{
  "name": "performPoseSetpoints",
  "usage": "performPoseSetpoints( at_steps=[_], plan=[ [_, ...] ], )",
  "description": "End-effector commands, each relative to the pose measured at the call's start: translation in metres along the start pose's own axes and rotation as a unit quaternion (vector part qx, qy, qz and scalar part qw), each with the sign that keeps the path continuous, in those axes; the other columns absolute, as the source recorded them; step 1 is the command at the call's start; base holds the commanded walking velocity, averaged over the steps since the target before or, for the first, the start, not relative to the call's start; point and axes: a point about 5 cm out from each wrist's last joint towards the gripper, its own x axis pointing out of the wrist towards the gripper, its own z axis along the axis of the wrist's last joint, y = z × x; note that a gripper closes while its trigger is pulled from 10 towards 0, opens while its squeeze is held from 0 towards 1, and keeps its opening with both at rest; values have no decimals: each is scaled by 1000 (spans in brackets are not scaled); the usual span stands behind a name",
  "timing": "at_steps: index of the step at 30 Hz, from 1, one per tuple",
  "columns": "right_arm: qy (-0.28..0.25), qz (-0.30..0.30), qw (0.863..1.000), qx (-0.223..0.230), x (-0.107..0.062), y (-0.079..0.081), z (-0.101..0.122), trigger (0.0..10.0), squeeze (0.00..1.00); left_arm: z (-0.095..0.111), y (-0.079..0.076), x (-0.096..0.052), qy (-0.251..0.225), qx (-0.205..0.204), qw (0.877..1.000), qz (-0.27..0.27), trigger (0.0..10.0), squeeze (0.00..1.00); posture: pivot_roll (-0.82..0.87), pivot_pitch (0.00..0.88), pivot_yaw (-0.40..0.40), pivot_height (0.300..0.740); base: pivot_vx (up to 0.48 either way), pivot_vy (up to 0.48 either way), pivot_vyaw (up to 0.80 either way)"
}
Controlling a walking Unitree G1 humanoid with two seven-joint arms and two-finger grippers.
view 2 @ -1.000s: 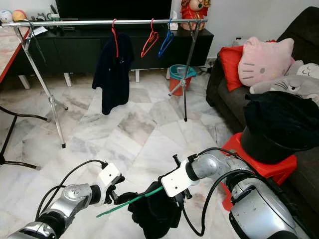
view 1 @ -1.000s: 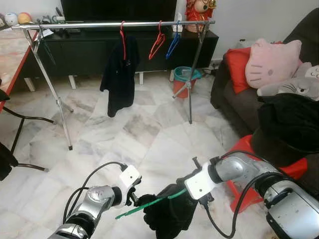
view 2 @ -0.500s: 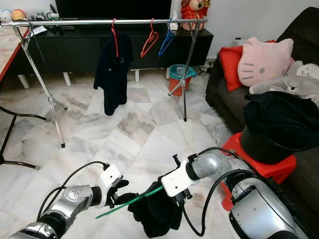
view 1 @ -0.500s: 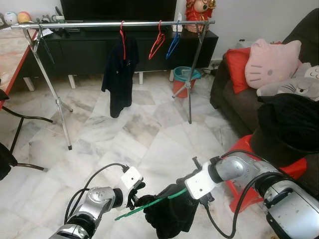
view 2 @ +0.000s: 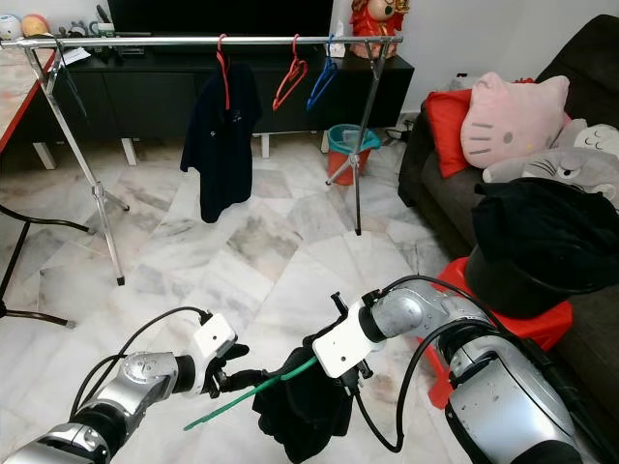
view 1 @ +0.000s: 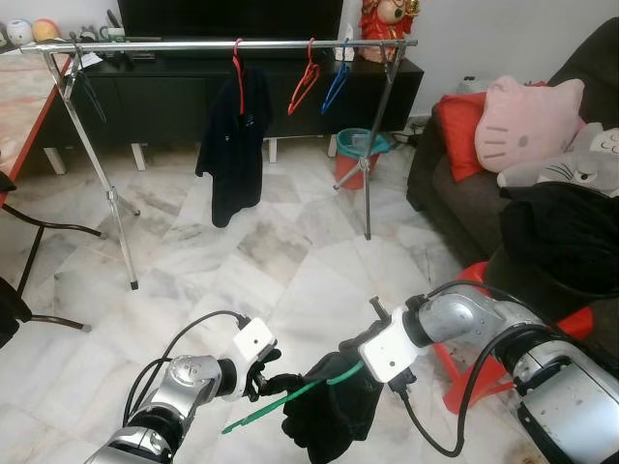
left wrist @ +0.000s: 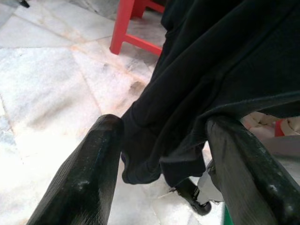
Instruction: Hang hanger
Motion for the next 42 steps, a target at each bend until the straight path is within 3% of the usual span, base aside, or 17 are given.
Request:
performPoseSetpoints(
  at_steps=[1, 2, 3, 4, 42],
  plan=[
    [-10, -34, 999, -24, -12, -19, 5, 0, 0, -3, 0, 1, 12, -2, 1000, 8, 5961, 0, 69, 0, -139, 740, 0, 0, 0],
    [-11, -34, 999, -24, -12, -19, 5, 0, 0, -2, 1, 1, 11, -2, 1000, 11, 4510, 0, 69, 0, -140, 740, 0, 0, 0],
    [-11, -34, 999, -24, -12, -19, 5, 0, 0, -2, 1, 1, 11, -2, 1000, 11, 4510, 0, 69, 0, -140, 740, 0, 0, 0],
    [-12, -35, 999, -23, -12, -19, 5, 0, 0, -3, 1, 1, 11, -2, 1000, 12, 0, 0, 70, 0, -141, 740, 0, 0, 0],
    [-12, -36, 999, -12, -10, -17, 3, 0, 0, -3, 0, 1, 2, -15, 1000, 5, 0, 0, 73, 0, -143, 740, 0, 0, 0]
  ],
)
